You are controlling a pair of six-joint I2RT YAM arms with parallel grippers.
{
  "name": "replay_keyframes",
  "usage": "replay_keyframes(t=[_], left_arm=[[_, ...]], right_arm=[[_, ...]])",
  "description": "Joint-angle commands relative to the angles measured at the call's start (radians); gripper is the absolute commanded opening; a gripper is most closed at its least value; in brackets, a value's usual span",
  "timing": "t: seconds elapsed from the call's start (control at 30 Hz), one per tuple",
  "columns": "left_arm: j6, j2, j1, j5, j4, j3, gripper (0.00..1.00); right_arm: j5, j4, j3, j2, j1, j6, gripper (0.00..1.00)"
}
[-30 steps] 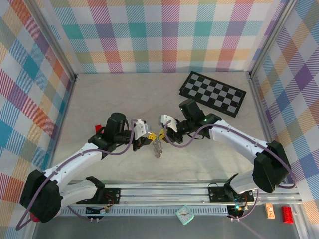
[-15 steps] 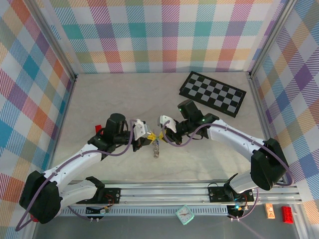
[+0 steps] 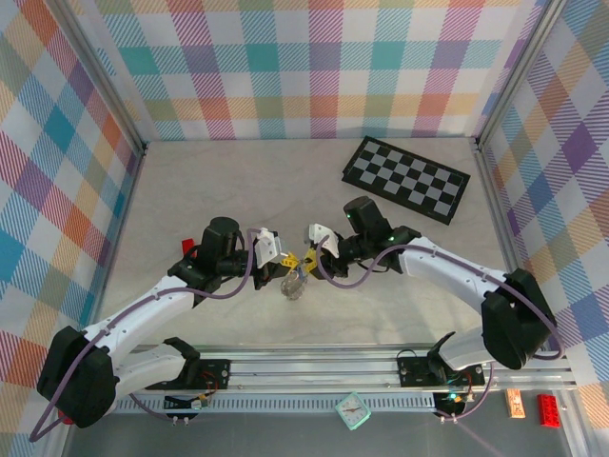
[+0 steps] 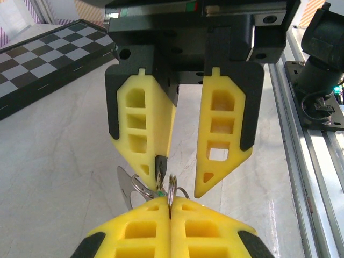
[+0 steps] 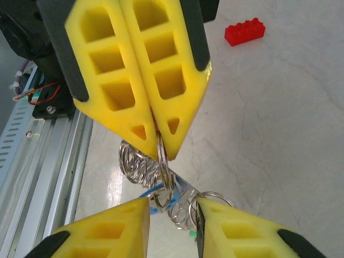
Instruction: Put the keys on the keyring
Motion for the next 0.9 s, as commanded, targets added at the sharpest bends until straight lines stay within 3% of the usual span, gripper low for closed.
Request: replay_keyframes(t=[0.0, 0.27, 0.47, 0.53, 0.63, 0.87], left_arm=[[-0.009, -0.013, -0.005, 0.044, 0.05, -0.012, 0.0], [-0.013, -0.01, -0.006, 0.045, 0.055, -0.01, 0.0], [-0.021, -0.007, -0.005, 0.039, 0.05, -0.002, 0.0], [-0.02, -0.005, -0.005, 0.024, 0.036, 0.006, 0.04], [0.006, -0.004, -0.005, 0.003, -0.011, 0.024, 0.14], [0.078, 0.012, -0.005, -0.011, -0.135, 0.082, 0.16]], right_arm=[[-0.049, 0.055, -0.005, -0.017, -0.003, 0.009, 0.29], [-0.072, 0.101, -0.007, -0.003, -0.002, 0.044, 0.22], [-0.073, 0.108, 0.001, 0.006, 0.0, 0.053, 0.05], [-0.061, 0.067, 0.018, 0.004, 0.0, 0.032, 0.0], [-0.04, -0.026, 0.063, 0.003, 0.003, -0.02, 0.0], [0.047, -0.297, 0.206, 0.045, 0.038, -0.189, 0.0]])
